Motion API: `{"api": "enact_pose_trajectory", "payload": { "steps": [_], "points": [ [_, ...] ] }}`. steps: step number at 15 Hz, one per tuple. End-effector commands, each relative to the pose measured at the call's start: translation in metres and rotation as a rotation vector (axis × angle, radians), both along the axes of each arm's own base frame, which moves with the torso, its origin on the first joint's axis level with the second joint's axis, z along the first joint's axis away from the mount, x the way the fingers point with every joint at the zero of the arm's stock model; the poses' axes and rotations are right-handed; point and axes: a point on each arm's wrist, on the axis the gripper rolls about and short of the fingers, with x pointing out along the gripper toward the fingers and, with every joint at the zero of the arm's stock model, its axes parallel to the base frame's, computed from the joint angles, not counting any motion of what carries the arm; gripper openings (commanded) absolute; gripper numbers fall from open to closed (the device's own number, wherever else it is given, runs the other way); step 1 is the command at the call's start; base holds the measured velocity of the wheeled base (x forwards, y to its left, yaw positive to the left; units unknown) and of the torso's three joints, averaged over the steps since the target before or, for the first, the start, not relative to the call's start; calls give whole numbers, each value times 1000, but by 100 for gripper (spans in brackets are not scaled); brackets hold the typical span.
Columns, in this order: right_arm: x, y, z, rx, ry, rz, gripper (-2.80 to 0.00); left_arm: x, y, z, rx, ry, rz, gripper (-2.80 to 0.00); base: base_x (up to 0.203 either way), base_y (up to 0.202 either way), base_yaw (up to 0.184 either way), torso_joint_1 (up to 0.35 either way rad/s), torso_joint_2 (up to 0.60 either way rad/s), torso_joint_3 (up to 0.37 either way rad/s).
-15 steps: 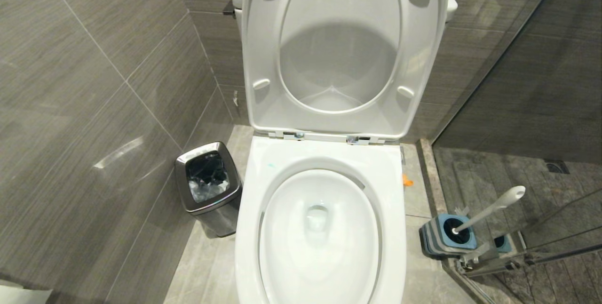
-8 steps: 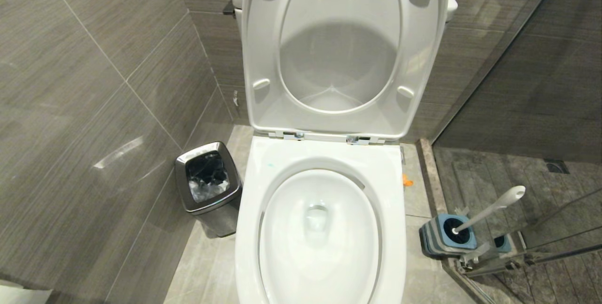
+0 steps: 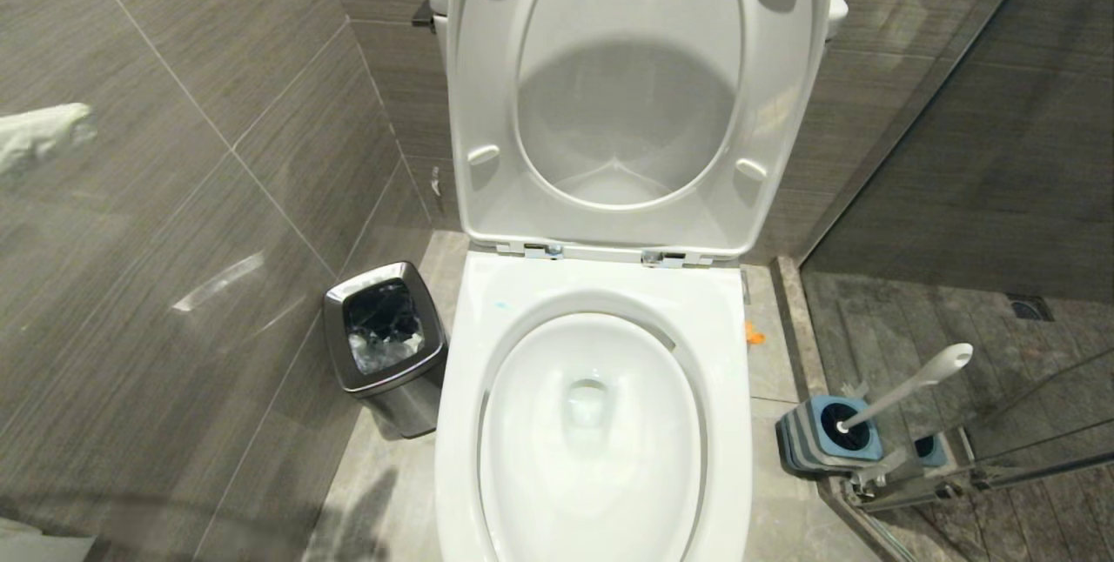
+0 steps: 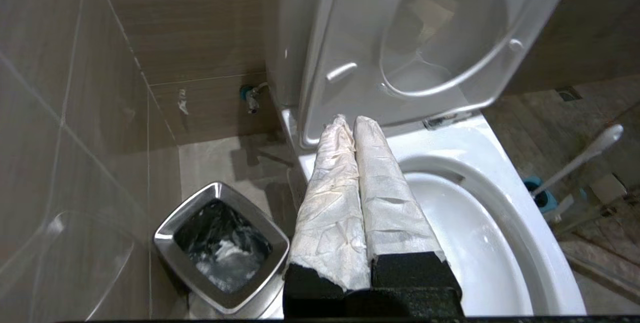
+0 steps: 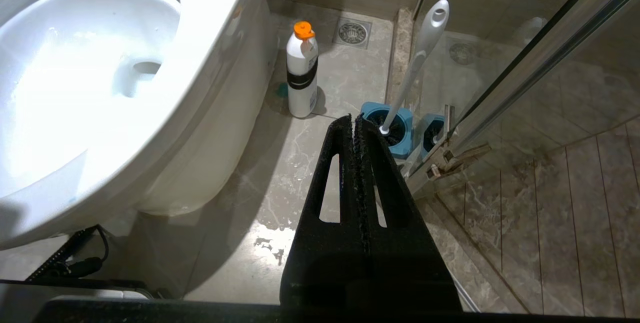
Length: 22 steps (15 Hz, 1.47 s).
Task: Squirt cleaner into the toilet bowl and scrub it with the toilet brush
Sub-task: Close the toilet lid
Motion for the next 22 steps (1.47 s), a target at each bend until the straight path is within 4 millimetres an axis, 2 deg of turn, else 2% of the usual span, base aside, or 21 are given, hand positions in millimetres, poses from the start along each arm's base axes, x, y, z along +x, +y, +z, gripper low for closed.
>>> {"api": "enact_pose_trajectory", "payload": {
  "steps": [1,3,4,6,8,10,15,19,22],
  "points": [
    [0,0,0,0,3,0,-280,86,-5,-9,-34,88,-7,-280,0,0,0,0,0,0],
    [0,0,0,0,3,0,-280,125,-8,8,-94,7,20,-280,0,0,0,0,0,0],
    [0,0,0,0,4,0,-280,138,-11,24,-132,-58,35,-280,0,0,0,0,0,0],
    [0,0,0,0,3,0,-280,154,-19,53,-225,-168,59,-280,0,0,0,0,0,0],
    [0,0,0,0,3,0,-280,168,-28,68,-320,-217,77,-280,0,0,0,0,0,0],
    [0,0,0,0,3,0,-280,179,-33,69,-361,-209,66,-280,0,0,0,0,0,0],
    [0,0,0,0,3,0,-280,198,-50,91,-470,-168,-56,-280,0,0,0,0,0,0],
    [0,0,0,0,3,0,-280,213,-55,83,-381,-84,-304,-280,0,0,0,0,0,0],
    [0,0,0,0,3,0,-280,224,-56,74,-362,-60,-328,-280,0,0,0,0,0,0]
  ]
}}
